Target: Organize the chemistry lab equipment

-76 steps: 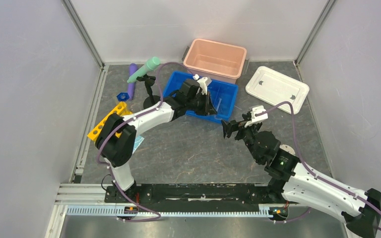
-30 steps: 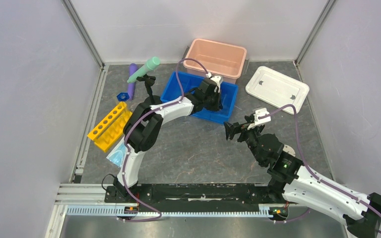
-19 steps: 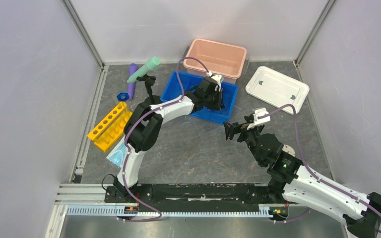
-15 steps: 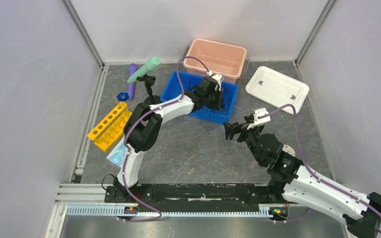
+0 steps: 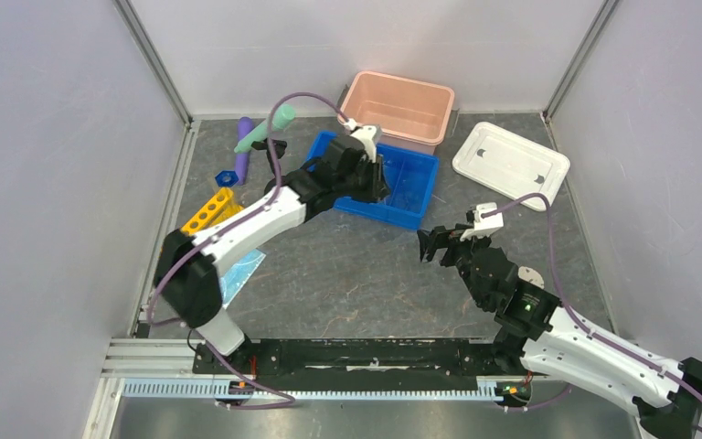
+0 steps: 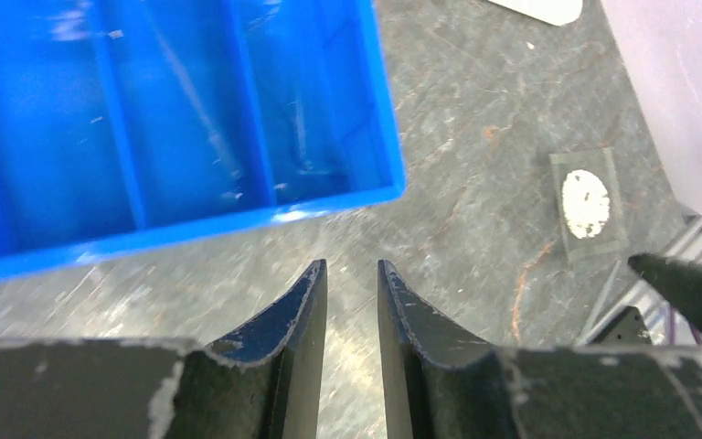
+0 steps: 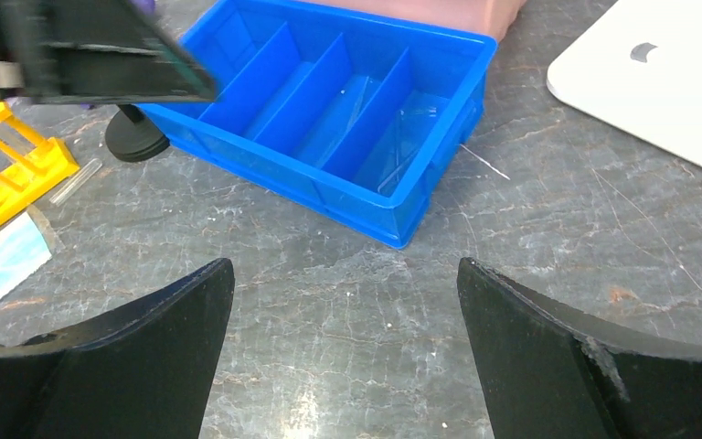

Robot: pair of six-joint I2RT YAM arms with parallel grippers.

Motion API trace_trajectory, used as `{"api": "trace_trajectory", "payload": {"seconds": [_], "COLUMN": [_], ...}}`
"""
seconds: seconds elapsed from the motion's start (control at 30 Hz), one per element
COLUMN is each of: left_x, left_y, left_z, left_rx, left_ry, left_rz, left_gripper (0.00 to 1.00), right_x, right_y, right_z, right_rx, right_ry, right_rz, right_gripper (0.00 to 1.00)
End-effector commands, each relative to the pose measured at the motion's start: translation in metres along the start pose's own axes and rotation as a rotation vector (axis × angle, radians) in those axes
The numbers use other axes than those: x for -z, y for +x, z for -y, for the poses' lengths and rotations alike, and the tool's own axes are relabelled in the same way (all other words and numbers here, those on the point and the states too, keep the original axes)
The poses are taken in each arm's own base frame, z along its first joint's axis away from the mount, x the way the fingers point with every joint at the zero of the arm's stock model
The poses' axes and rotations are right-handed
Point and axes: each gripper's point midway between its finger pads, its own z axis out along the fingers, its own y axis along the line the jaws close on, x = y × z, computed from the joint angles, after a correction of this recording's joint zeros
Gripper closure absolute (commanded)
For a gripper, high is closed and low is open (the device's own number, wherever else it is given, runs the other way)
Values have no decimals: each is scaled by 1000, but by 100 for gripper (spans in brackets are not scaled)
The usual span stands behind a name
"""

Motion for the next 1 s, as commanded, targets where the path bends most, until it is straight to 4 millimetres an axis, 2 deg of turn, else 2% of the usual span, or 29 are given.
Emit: {"api": "trace_trajectory", "payload": {"seconds": [0.0, 0.1, 0.2, 0.37, 0.5, 0.73, 0.97], "left_x": [49, 80, 107, 140, 156, 161, 144], "left_y": [18, 27, 39, 59, 55, 43, 61], "left_z": [-35, -62, -94, -144, -170, -198, -241], "left_rx": [38, 36, 4, -117, -264, -511, -582], "left_ry": [-190, -319, -467, -713, -847, -933, -920], "left_rz": [20, 56, 69, 42, 37, 5, -132], "left_gripper": [66, 63, 58, 54, 53, 53, 52], "right_x": [5, 6, 5, 5, 7, 11, 18], "right_y": [-11, -10, -10, -10, -13, -17, -24], "right_z": [10, 11, 2, -3, -5, -9, -5], "right_rx": [-66, -66, -27, -27, -34, -37, -39], "right_ry": [59, 65, 6, -28, -48, -87, -100], "right_rz": [24, 13, 8, 20, 35, 52, 86], "right_gripper": [2, 2, 2, 2, 2, 2, 2]}}
